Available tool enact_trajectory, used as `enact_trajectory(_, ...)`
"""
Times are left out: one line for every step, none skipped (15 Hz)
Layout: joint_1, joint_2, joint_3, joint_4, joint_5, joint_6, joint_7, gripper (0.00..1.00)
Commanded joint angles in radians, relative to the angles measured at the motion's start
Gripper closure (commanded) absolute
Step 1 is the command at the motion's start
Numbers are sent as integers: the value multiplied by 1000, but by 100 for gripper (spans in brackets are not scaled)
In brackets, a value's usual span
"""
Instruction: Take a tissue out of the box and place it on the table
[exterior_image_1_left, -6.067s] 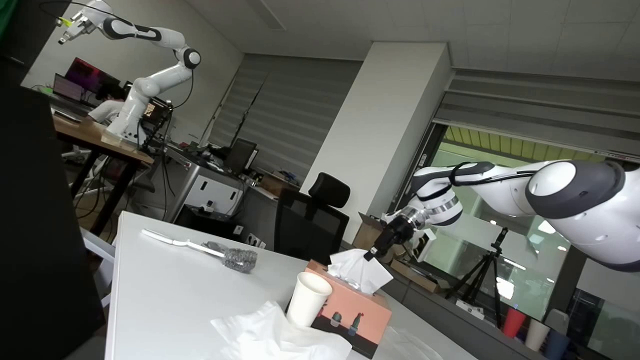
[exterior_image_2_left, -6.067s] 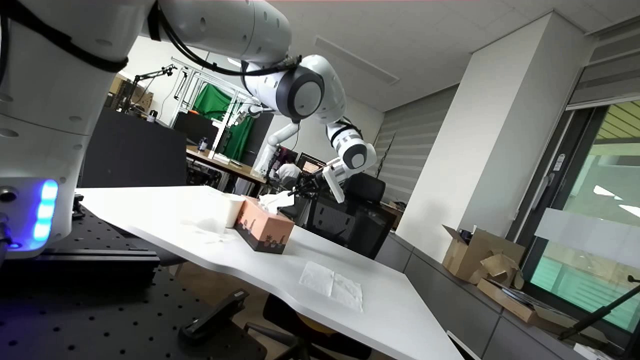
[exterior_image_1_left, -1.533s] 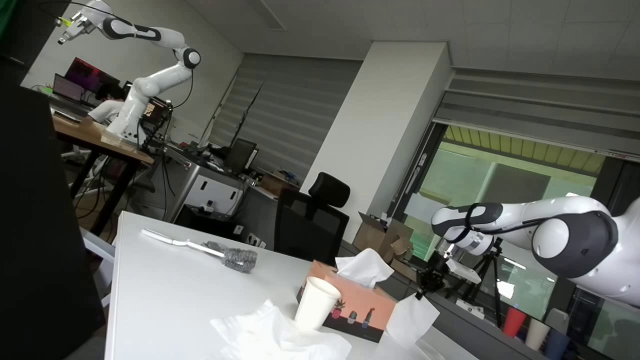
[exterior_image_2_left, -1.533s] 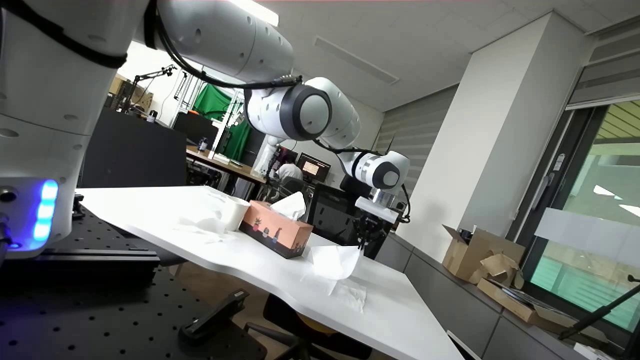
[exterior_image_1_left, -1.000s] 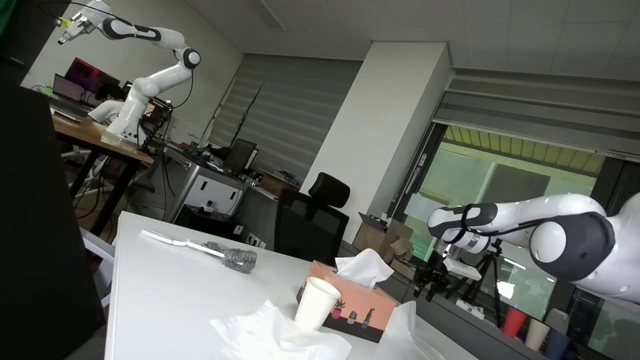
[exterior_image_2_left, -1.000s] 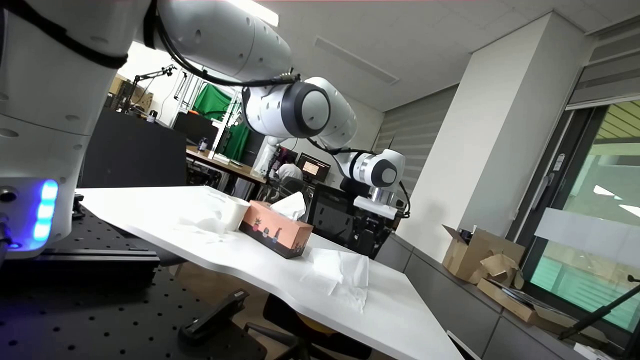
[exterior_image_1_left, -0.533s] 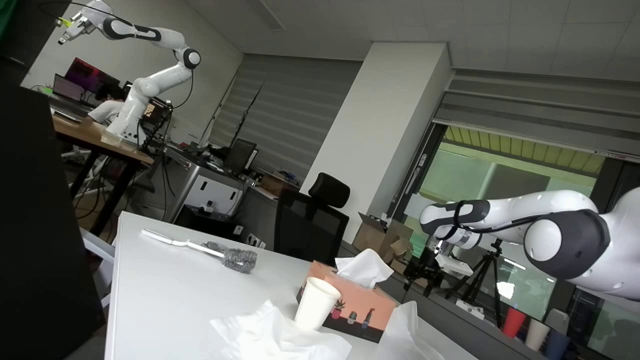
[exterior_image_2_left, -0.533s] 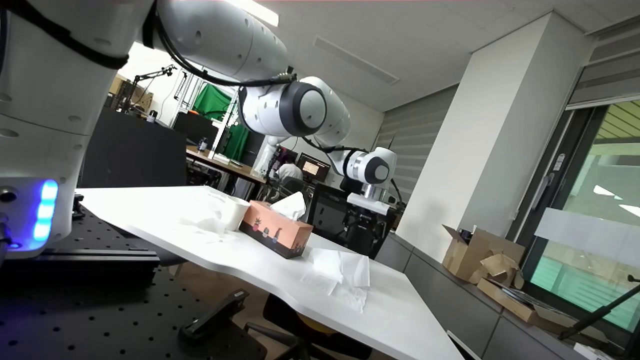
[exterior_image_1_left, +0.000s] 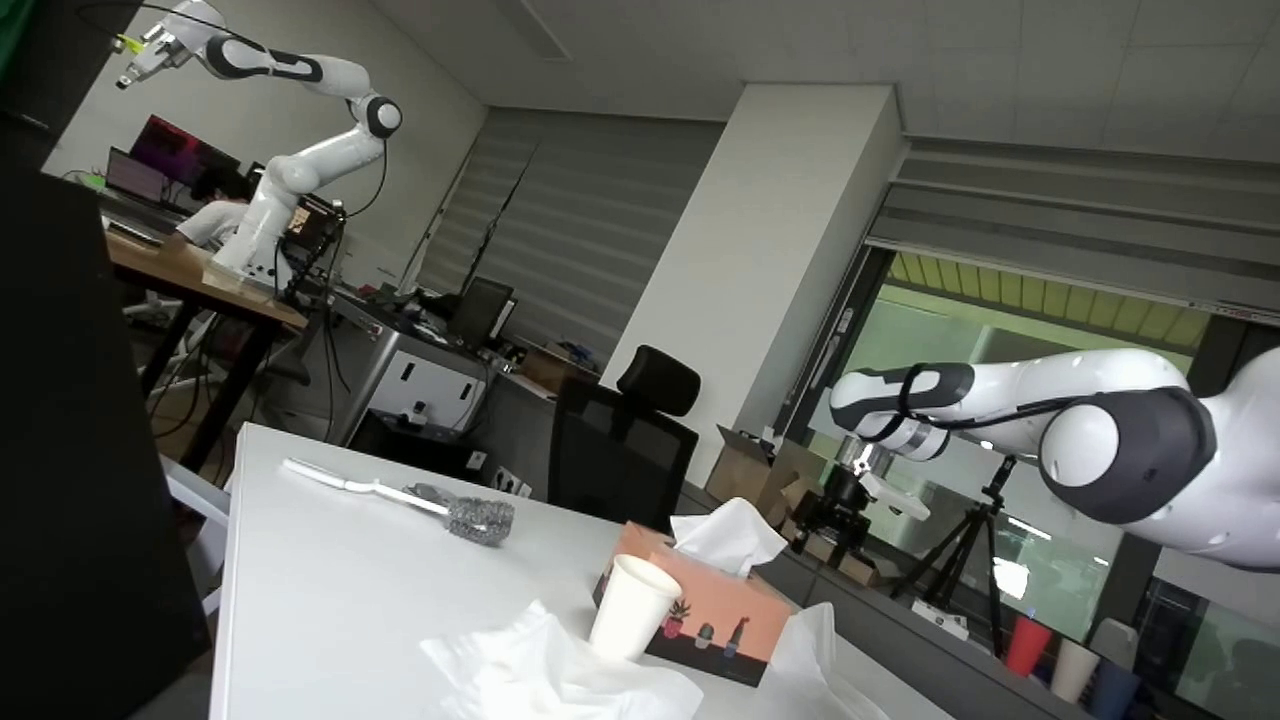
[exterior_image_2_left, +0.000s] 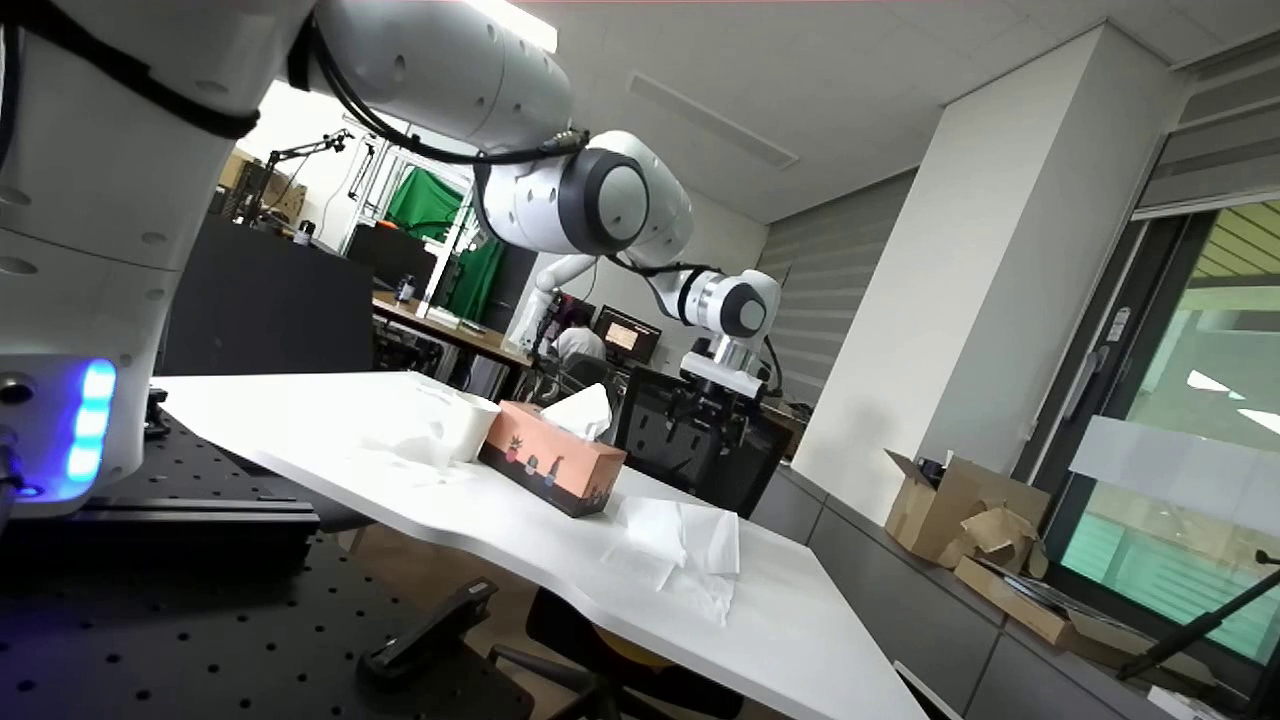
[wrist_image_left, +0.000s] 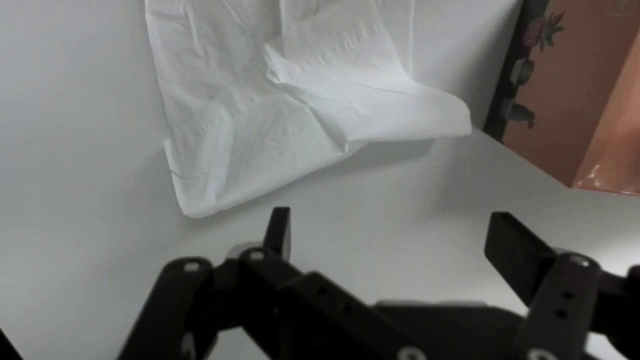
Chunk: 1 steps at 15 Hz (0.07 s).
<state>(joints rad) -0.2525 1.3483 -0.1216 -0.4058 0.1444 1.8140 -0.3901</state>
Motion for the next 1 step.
enact_trajectory(4, -5, 0, 0, 0, -8, 0, 0)
